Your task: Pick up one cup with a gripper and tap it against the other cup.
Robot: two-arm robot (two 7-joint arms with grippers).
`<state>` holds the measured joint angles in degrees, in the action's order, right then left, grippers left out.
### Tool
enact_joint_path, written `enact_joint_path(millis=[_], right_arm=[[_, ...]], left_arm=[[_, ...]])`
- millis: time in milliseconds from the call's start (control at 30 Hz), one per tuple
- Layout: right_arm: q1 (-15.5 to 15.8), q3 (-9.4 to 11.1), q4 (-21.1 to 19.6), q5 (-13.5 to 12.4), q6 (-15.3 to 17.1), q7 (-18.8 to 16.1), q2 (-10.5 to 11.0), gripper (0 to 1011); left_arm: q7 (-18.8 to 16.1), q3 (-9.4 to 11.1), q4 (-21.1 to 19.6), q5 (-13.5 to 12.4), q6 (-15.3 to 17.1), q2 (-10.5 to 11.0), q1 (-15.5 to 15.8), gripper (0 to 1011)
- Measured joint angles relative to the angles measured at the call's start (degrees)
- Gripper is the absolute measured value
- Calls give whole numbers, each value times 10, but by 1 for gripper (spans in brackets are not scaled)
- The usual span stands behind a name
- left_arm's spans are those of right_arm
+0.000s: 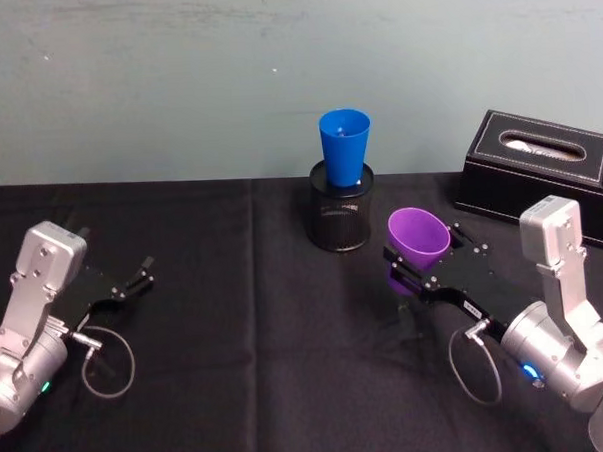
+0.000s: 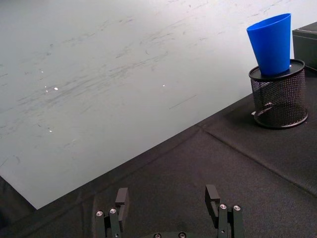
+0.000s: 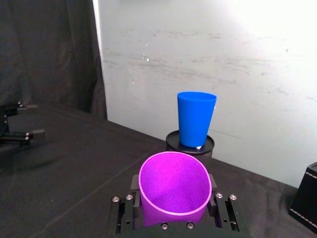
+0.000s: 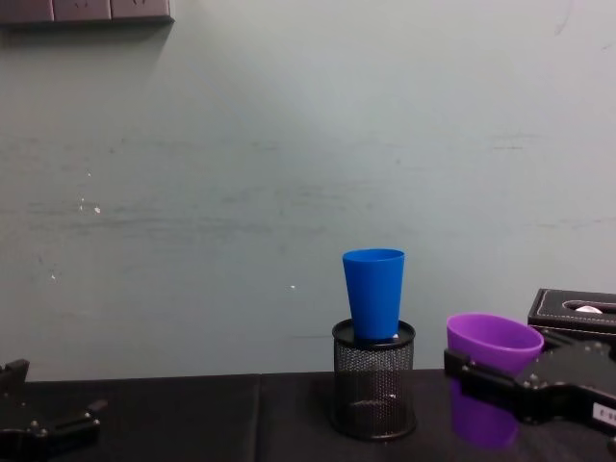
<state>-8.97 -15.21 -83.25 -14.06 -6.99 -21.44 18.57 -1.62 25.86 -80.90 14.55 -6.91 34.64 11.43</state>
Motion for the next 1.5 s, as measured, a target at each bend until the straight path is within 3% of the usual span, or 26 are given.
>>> enact_joint_path(millis=[367,1500], right_arm=[[2,9,-10,-9,-10,5,-2,739],[2,8,-9,-7,-10,5,-2,739]], left_arm=[[0,0,0,0,0,0,0,1011],[0,0,0,0,0,0,0,1012]])
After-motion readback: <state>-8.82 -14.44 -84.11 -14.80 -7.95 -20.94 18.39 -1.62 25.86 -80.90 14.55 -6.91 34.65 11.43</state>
